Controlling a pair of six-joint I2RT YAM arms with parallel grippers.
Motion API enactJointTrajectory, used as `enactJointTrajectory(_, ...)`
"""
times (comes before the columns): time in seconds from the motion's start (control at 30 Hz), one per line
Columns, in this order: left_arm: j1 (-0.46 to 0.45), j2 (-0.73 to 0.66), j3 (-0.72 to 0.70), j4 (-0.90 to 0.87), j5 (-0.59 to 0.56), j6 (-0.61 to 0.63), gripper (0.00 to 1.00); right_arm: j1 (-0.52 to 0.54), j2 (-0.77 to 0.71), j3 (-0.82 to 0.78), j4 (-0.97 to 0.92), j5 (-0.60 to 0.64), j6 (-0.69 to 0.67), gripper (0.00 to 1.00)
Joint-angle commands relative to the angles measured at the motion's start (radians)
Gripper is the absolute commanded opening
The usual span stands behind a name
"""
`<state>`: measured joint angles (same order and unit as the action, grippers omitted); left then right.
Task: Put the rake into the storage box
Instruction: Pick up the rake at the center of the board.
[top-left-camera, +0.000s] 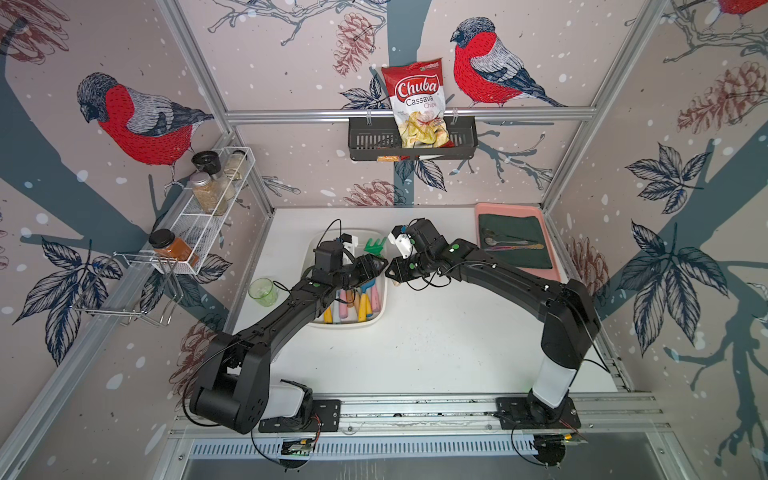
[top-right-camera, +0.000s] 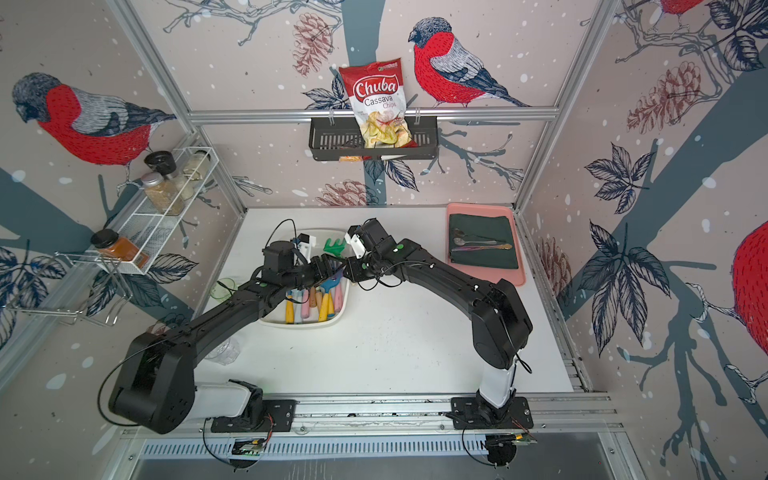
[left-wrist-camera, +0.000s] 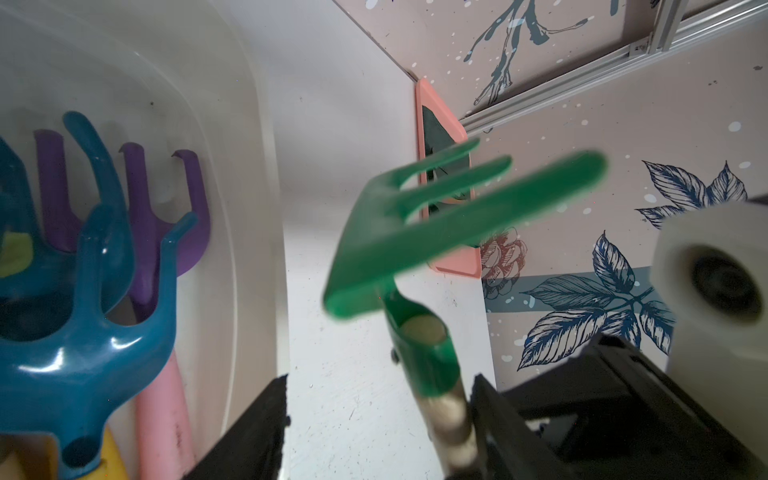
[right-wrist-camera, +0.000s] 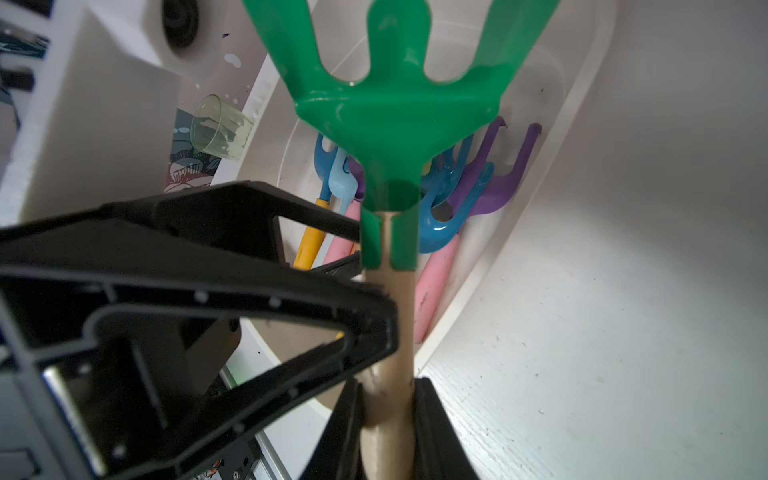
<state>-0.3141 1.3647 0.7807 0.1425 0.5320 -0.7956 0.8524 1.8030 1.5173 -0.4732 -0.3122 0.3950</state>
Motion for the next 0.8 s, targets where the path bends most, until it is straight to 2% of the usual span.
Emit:
enactJointTrajectory(0.0,-0.003,0.014,0.014,0.057,-0.004,-0.013,0.7,0.016,-0.015,-0.016,0.038,-0.015,0.023,0.18)
enactJointTrajectory(0.13,-0.009,0.03,0.025,0.057,-0.004,-0.011,0.63,0.025,-0.019,-0.019,0.045,-0.011,0.033,0.19)
enactJointTrajectory(0.23,-0.008,0.033,0.026,0.053,-0.009,-0.007,0.35,0.027,-0.02,-0.02,0.057,-0.017,0.038,0.22)
enactJointTrajectory(0.3,-0.008,0.034,0.032,0.046,-0.01,-0.003,0.14,0.027,-0.023,-0.02,0.063,-0.013,0.041,0.29)
enactJointTrajectory(0.37,-0.008,0.036,0.038,0.032,-0.01,0.007,0.04,0.027,-0.025,-0.019,0.065,-0.01,0.044,0.37)
enactJointTrajectory(0.5,-0.008,0.04,0.067,-0.022,-0.015,0.047,0.0,0.023,-0.036,-0.022,0.071,-0.005,0.046,0.55)
enactJointTrajectory(0.57,0.001,0.045,0.092,-0.075,-0.02,0.088,0.0,0.018,-0.046,-0.026,0.066,0.001,0.047,0.74)
enactJointTrajectory(0.6,0.01,0.049,0.103,-0.097,-0.019,0.108,0.0,0.015,-0.055,-0.03,0.064,0.005,0.047,0.78)
enactJointTrajectory(0.77,0.092,0.121,0.169,-0.249,0.046,0.242,0.0,-0.032,-0.133,-0.094,0.074,-0.001,0.055,0.83)
